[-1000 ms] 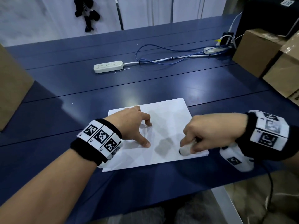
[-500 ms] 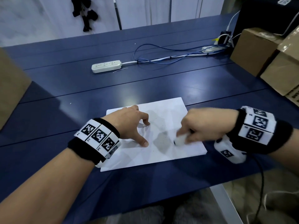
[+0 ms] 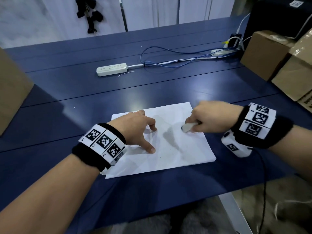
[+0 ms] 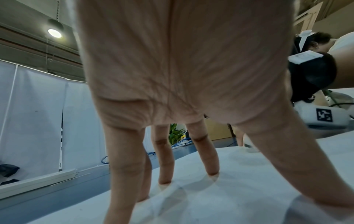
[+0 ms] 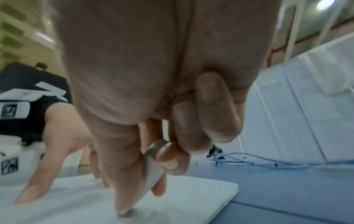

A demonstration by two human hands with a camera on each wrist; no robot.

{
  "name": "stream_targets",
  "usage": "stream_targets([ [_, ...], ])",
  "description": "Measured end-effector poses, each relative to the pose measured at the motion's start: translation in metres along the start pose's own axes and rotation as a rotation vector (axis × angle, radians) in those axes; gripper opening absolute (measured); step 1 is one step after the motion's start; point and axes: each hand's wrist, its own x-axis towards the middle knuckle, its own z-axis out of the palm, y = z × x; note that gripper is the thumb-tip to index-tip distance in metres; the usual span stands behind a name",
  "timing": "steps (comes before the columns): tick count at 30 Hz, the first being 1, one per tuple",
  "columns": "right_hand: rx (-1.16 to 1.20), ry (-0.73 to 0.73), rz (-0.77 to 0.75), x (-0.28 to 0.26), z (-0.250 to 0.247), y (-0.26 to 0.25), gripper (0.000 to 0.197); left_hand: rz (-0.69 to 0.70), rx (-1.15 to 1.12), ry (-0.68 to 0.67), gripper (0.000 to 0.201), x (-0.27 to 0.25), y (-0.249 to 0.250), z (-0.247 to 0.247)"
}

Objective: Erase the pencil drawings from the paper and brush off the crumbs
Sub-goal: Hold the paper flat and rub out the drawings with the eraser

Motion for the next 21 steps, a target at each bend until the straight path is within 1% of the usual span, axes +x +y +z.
stream_targets([
  [2, -0.017, 0.01, -0.004, -0.002, 0.003, 0.0, 0.026, -0.002, -0.009, 0.001, 0.069, -0.001, 0.0, 0.0],
  [3, 0.033, -0.014, -0.062, -0.007, 0.004, -0.004, 0.021, -0.004, -0.016, 0.003, 0.069, 0.0, -0.001, 0.0],
  [4, 0.114, -0.065, -0.136, -0.014, 0.004, -0.009, 0.018, -0.004, -0.019, 0.004, 0.069, 0.0, -0.001, 0.0],
  [5, 0.2, -0.134, -0.201, -0.019, 0.004, -0.015, 0.02, -0.004, -0.02, 0.004, 0.069, 0.0, -0.001, 0.0],
  [6, 0.258, -0.195, -0.241, -0.024, 0.004, -0.019, 0.025, -0.003, -0.019, 0.004, 0.07, 0.001, -0.001, 0.0],
  [7, 0.27, -0.216, -0.245, -0.024, 0.002, -0.021, 0.027, -0.003, -0.017, 0.002, 0.07, 0.001, 0.0, 0.0],
  [9, 0.191, -0.126, -0.166, -0.012, 0.0, -0.012, 0.031, -0.002, -0.013, 0.0, 0.07, 0.002, 0.0, 0.001],
  [11, 0.051, 0.0, -0.025, 0.003, -0.002, 0.002, 0.044, -0.002, -0.016, -0.002, 0.07, 0.001, 0.001, 0.001],
  [12, 0.006, 0.043, 0.028, 0.007, -0.002, 0.008, 0.045, -0.004, -0.017, -0.003, 0.07, 0.001, 0.0, 0.001],
  [13, -0.02, 0.061, 0.047, 0.008, -0.001, 0.01, 0.043, -0.004, -0.015, -0.002, 0.07, 0.001, 0.0, 0.001],
  [14, -0.026, 0.058, 0.027, 0.006, 0.002, 0.01, 0.042, -0.005, -0.014, 0.0, 0.07, 0.001, 0.0, 0.001],
  [16, 0.064, -0.012, -0.088, -0.004, 0.006, 0.003, 0.034, -0.003, -0.015, 0.004, 0.07, 0.001, -0.001, 0.0],
  [17, 0.139, -0.071, -0.163, -0.011, 0.007, -0.004, 0.029, 0.0, -0.014, 0.005, 0.07, 0.001, 0.0, 0.0],
  [18, 0.212, -0.134, -0.218, -0.016, 0.007, -0.008, 0.029, 0.002, -0.011, 0.006, 0.07, 0.002, 0.0, 0.0],
  [19, 0.268, -0.18, -0.248, -0.018, 0.007, -0.011, 0.033, 0.004, -0.01, 0.005, 0.07, 0.002, 0.0, 0.0],
  [20, 0.28, -0.198, -0.243, -0.017, 0.006, -0.01, 0.034, 0.005, -0.01, 0.002, 0.069, 0.002, 0.001, 0.0],
  [21, 0.248, -0.173, -0.214, -0.013, 0.004, -0.008, 0.032, 0.005, -0.009, 0.001, 0.069, 0.002, 0.001, 0.0],
])
